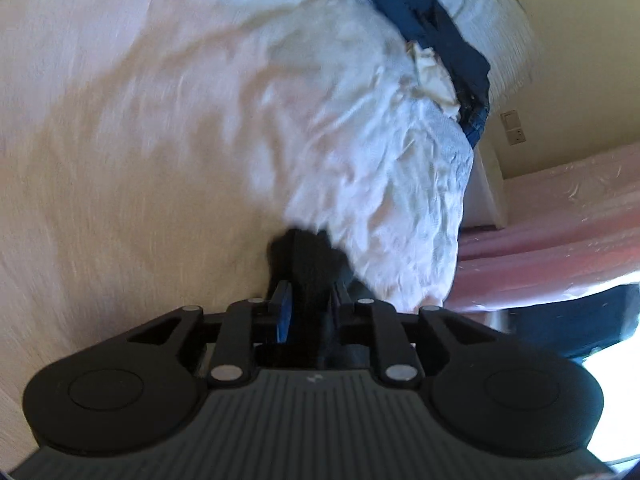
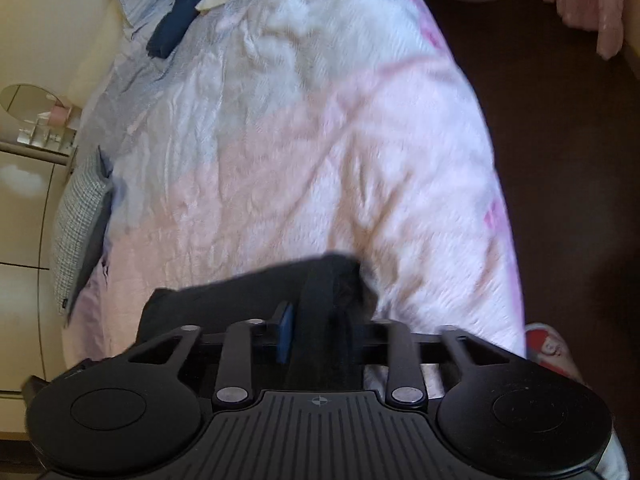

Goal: Fold clothes
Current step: 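Carry the folded black trousers along the bed with both grippers, then lower the folded trousers onto the bed and open both grippers, then grasp the folded trousers' edge again with both grippers, then lift the trousers with both grippers and carry them to the red and blue clothes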

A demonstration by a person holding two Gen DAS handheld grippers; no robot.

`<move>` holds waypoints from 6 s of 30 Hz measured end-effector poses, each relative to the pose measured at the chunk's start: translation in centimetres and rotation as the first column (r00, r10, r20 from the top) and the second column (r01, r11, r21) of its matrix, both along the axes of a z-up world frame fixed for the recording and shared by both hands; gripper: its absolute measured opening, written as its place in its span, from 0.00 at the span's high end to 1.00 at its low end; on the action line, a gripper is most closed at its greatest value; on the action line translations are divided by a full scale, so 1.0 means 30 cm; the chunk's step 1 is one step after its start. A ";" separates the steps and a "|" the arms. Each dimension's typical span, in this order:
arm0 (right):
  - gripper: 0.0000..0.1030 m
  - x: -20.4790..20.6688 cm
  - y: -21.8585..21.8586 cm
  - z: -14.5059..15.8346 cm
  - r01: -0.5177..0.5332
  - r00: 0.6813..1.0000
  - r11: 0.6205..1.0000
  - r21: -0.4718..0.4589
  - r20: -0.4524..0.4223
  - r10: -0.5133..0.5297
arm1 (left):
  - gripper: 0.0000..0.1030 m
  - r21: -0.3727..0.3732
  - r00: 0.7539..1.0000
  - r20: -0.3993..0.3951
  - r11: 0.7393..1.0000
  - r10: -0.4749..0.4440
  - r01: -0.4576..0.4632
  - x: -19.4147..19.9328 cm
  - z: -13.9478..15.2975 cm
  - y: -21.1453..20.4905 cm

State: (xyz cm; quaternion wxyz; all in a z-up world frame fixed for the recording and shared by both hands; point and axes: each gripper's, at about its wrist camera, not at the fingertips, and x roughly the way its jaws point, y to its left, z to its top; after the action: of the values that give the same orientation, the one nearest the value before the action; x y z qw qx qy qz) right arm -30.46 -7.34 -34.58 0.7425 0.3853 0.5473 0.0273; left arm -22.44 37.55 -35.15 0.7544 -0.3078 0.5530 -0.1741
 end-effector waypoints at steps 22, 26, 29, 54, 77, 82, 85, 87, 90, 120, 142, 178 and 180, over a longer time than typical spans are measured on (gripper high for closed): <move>0.82 0.060 0.030 -0.035 0.006 0.999 1.000 0.019 -0.052 -0.005 | 0.81 0.121 0.973 -0.225 0.992 0.059 -0.032 0.205 -0.101 -0.124; 0.82 0.052 0.025 -0.057 0.058 0.996 0.998 0.038 -0.074 -0.055 | 0.83 0.053 0.925 -0.305 0.973 0.228 -0.223 0.188 -0.161 -0.085; 0.83 0.052 0.016 -0.075 0.094 0.993 0.994 0.057 -0.083 -0.089 | 0.88 -0.094 0.861 -0.367 0.907 0.353 -0.412 0.142 -0.219 -0.011; 0.82 -0.076 0.120 0.023 -0.132 0.987 0.982 -0.133 0.075 0.143 | 0.89 0.097 0.996 0.085 0.995 -0.023 0.015 -0.121 -0.050 -0.031; 0.73 -0.056 0.194 0.134 -0.266 0.898 0.835 -0.482 0.192 0.397 | 0.97 0.451 0.937 0.230 0.882 -0.262 0.135 -0.145 0.046 -0.251; 0.73 -0.194 0.244 0.234 -0.352 0.854 0.840 -0.413 0.227 0.469 | 0.98 0.404 0.944 0.207 0.901 -0.258 0.157 -0.296 0.170 -0.211; 0.73 -0.261 0.319 0.214 -0.465 0.803 0.781 -0.417 0.174 0.571 | 0.98 0.429 0.946 0.120 0.875 -0.300 0.223 -0.401 0.132 -0.225; 0.73 -0.263 0.339 0.206 -0.484 0.799 0.765 -0.425 0.140 0.584 | 0.99 0.463 0.959 0.044 0.856 -0.279 0.228 -0.445 0.075 -0.225; 0.73 -0.265 0.367 0.193 -0.513 0.793 0.740 -0.435 0.090 0.603 | 1.00 0.449 0.977 0.047 0.878 -0.208 0.166 -0.487 0.108 -0.209; 0.53 -0.548 0.184 0.528 -0.631 0.727 0.702 -0.329 0.066 0.684 | 0.65 0.655 0.995 0.082 0.750 0.049 -0.091 -0.938 0.680 -0.625; 0.53 -0.722 0.196 0.685 -0.539 0.796 0.789 -0.295 0.128 0.592 | 0.60 0.652 0.987 0.163 0.751 -0.010 -0.100 -1.178 0.868 -0.562; 0.31 -0.408 0.101 -0.166 0.072 0.992 0.922 0.379 0.071 -0.107 | 0.37 -0.145 1.000 -0.017 0.989 -0.006 0.004 -0.380 -0.157 0.115; 0.31 -0.402 0.100 -0.181 0.064 0.992 0.909 0.412 0.069 -0.101 | 0.35 -0.154 0.999 -0.028 0.988 -0.028 0.023 -0.363 -0.197 0.105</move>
State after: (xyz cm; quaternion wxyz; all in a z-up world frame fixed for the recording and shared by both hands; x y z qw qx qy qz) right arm -42.52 -4.33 -40.02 0.6695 0.5533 0.4792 0.1267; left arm -33.32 40.70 -41.05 0.7178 -0.3606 0.5530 -0.2211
